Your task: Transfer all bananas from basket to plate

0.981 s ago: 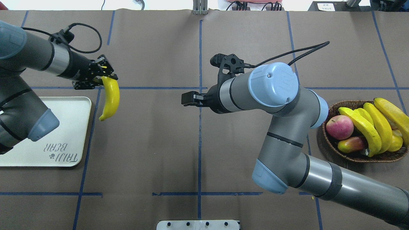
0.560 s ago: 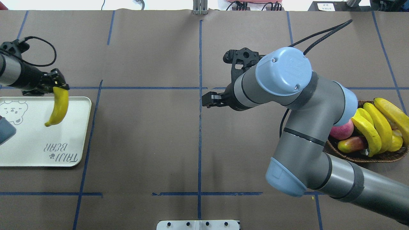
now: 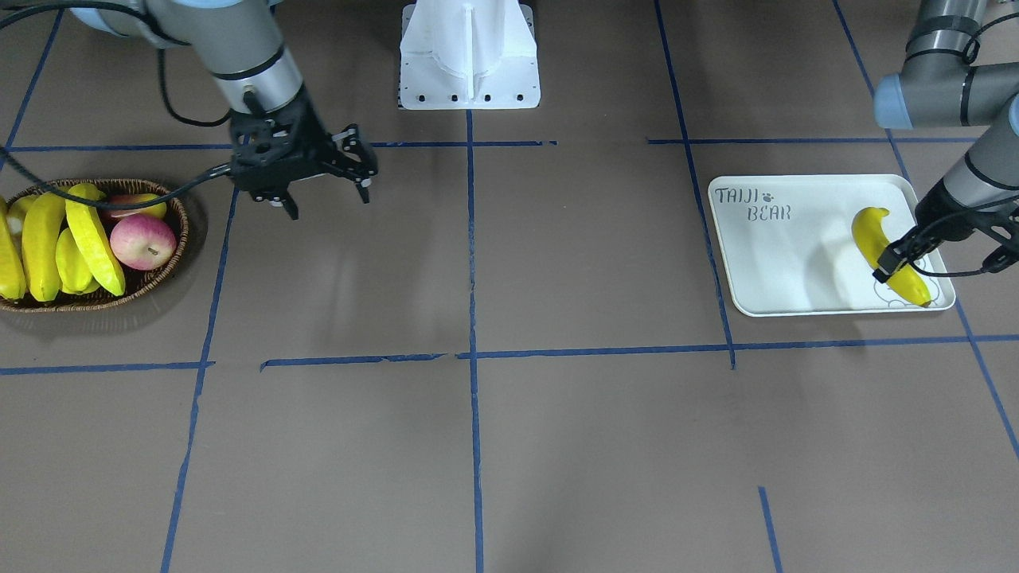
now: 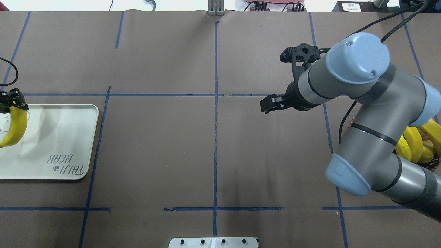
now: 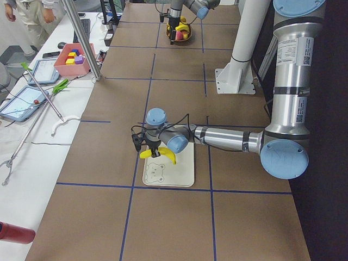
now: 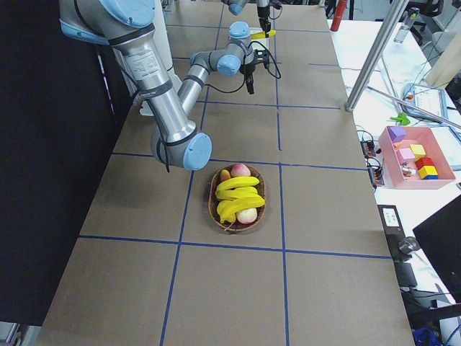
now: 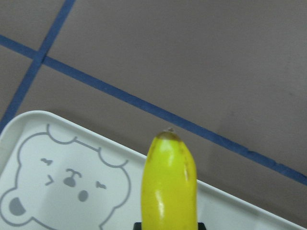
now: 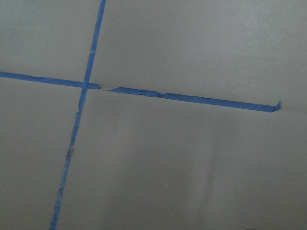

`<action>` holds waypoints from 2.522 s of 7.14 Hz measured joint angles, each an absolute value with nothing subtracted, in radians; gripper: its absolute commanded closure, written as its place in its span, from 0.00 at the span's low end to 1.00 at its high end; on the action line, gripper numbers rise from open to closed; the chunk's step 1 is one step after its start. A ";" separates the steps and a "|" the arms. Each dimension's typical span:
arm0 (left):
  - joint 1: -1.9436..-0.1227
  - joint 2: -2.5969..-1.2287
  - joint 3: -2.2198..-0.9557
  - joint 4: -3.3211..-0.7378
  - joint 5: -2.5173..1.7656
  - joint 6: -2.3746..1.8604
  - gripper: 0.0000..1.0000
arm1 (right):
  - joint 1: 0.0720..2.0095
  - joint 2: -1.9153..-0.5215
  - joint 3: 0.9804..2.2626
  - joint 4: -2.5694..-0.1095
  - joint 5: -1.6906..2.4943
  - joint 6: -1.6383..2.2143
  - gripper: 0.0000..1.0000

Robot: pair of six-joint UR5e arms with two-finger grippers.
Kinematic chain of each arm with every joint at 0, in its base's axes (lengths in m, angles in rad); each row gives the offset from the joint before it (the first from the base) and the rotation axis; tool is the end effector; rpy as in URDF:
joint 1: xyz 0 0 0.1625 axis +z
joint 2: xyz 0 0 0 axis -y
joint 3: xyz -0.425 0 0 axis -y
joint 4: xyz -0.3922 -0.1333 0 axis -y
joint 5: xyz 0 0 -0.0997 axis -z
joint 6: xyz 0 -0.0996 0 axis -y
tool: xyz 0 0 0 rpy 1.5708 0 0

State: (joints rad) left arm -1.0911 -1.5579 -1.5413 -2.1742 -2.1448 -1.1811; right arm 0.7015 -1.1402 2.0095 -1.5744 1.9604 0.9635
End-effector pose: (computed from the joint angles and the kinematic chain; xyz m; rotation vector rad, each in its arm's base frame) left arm 0.1675 -0.4937 0.6219 -0.0450 0.7874 -0.5043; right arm -0.3702 -0.4377 0.2329 0.2304 -0.8991 -0.0812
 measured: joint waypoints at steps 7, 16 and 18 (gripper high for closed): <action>-1.220 -1.545 -1.440 -2.181 -2.236 -1.010 0.00 | 0.758 -1.178 2.030 -1.577 2.008 0.934 0.01; -1.322 -1.564 -1.593 -2.190 -2.459 -0.985 0.00 | 1.193 -1.783 2.146 -1.533 2.119 0.014 0.01; -1.322 -1.562 -1.594 -2.191 -2.460 -0.985 0.00 | 1.188 -1.851 2.059 -1.351 2.073 0.046 0.01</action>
